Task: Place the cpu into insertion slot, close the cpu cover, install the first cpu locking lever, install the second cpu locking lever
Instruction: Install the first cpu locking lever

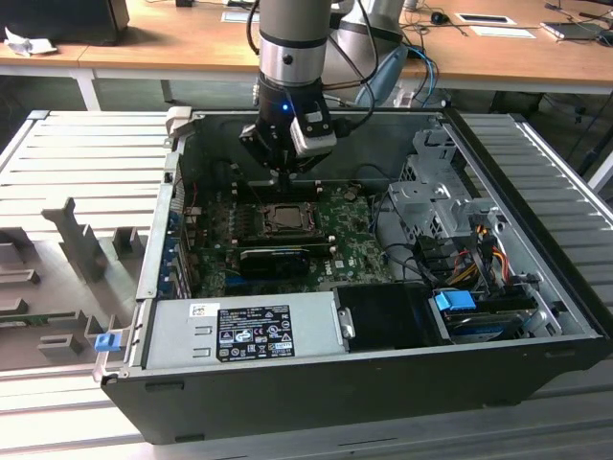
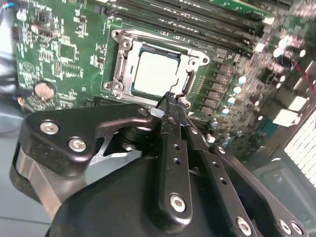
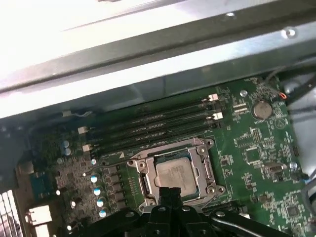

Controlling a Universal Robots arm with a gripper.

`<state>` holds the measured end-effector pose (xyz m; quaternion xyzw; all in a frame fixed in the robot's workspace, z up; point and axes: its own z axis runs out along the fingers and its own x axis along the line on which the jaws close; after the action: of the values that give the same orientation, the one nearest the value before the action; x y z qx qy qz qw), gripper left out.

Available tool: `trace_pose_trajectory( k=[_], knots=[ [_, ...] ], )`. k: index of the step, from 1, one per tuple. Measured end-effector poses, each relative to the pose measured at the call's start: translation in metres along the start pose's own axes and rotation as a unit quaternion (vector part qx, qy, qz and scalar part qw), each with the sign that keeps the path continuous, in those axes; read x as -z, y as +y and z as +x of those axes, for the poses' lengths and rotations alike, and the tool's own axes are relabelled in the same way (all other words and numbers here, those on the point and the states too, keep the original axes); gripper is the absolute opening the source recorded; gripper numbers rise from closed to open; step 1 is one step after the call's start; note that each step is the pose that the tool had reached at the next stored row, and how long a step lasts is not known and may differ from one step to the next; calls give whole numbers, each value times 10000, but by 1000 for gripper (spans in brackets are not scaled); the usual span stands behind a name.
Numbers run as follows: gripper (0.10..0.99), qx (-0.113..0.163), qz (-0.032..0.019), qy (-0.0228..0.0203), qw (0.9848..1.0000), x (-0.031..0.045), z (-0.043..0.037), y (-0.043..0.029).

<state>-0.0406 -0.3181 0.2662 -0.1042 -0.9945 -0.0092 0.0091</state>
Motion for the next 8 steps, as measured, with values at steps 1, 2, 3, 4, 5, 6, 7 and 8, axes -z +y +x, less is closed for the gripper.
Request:
trace_pose_trajectory(
  k=[1, 2, 3, 4, 5, 6, 7, 8],
  knots=[
    [106, 101, 2, 1, 9999, -1, 0, 0],
    [106, 207, 4, 4, 9998, -1, 0, 0],
    [106, 343, 7, 6, 9994, -1, 0, 0],
    [106, 441, 9, 7, 9990, -1, 0, 0],
    [106, 580, 12, 9, 9983, -2, 0, 0],
    [106, 679, 18, 10, 9977, -3, -1, 0],
    [106, 732, 21, 10, 9973, -2, -1, 0],
    [106, 774, 24, 9, 9970, -2, 0, 0]
  ],
)
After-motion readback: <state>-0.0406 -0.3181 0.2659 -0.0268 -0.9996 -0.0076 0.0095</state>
